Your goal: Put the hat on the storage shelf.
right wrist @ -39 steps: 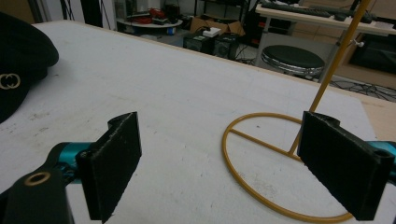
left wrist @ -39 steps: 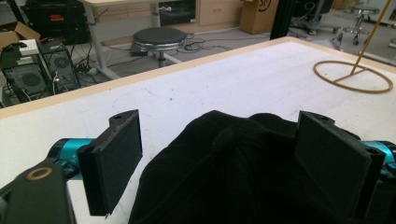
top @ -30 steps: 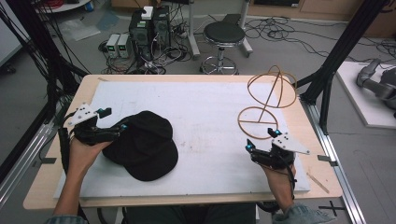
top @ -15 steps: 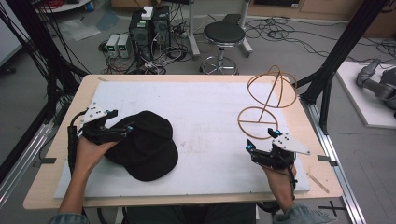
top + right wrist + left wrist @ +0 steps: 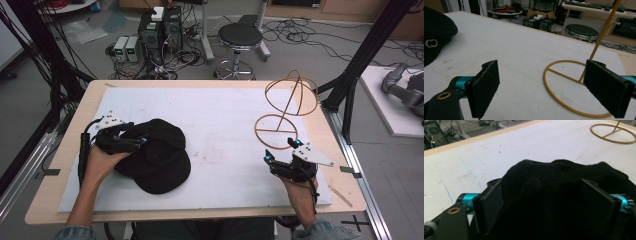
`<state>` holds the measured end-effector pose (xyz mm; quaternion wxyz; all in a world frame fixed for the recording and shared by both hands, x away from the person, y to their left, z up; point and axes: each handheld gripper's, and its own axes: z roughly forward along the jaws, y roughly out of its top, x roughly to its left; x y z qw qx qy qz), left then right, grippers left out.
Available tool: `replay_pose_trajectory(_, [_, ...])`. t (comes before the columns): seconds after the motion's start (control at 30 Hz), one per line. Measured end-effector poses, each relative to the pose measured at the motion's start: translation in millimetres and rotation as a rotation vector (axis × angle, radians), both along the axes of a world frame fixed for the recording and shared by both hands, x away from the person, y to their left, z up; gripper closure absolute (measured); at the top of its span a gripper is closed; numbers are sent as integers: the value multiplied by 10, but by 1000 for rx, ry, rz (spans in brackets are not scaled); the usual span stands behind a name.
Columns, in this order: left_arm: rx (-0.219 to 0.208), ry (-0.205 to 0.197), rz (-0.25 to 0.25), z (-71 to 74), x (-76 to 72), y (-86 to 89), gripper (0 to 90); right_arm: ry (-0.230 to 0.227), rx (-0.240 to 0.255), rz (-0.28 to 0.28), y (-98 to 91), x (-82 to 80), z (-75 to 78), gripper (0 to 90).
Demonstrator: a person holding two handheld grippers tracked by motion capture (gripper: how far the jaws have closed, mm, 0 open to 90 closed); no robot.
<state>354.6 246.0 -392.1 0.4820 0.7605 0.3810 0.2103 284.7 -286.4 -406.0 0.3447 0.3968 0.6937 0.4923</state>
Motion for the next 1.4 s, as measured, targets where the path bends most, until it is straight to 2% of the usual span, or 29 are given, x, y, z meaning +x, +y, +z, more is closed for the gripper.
replay_pose_trajectory(0.27, [45, 35, -15, -38, 19, -27, 357, -2, 0, 2, -7, 1, 1, 134])
replay_pose_trajectory(0.53, [61, 37, -26, -34, 1, -21, 588, -4, 1, 2, -8, -3, 5, 134])
replay_pose_trajectory(0.57, [75, 31, -24, -27, -9, -28, 610, -4, 1, 1, -8, -4, 6, 134])
replay_pose_trajectory(0.7, [86, 20, -26, 0, -34, -48, 664, -2, 6, 2, -10, -11, 11, 134])
replay_pose_trajectory(0.87, [78, 0, -28, 54, -69, -61, 702, -4, 7, 4, -13, -11, 13, 134])
replay_pose_trajectory(0.97, [65, -28, -33, 123, -115, -76, 721, -8, 5, 3, -18, -13, 18, 134])
replay_pose_trajectory(1.13, [64, -38, -48, 201, -151, -102, 738, -8, 9, 3, -17, -22, 26, 134])
replay_pose_trajectory(1.2, [43, -47, -54, 235, -172, -114, 739, -9, 8, 3, -18, -25, 29, 134])
replay_pose_trajectory(1.27, [52, -52, -57, 273, -190, -127, 741, -9, 12, 4, -19, -27, 31, 134])
replay_pose_trajectory(1.3, [28, -60, -64, 304, -209, -145, 742, -11, 14, 4, -19, -27, 31, 134])
replay_pose_trajectory(1.4, [8, -58, -73, 338, -225, -154, 742, -10, 13, 3, -18, -30, 35, 134])
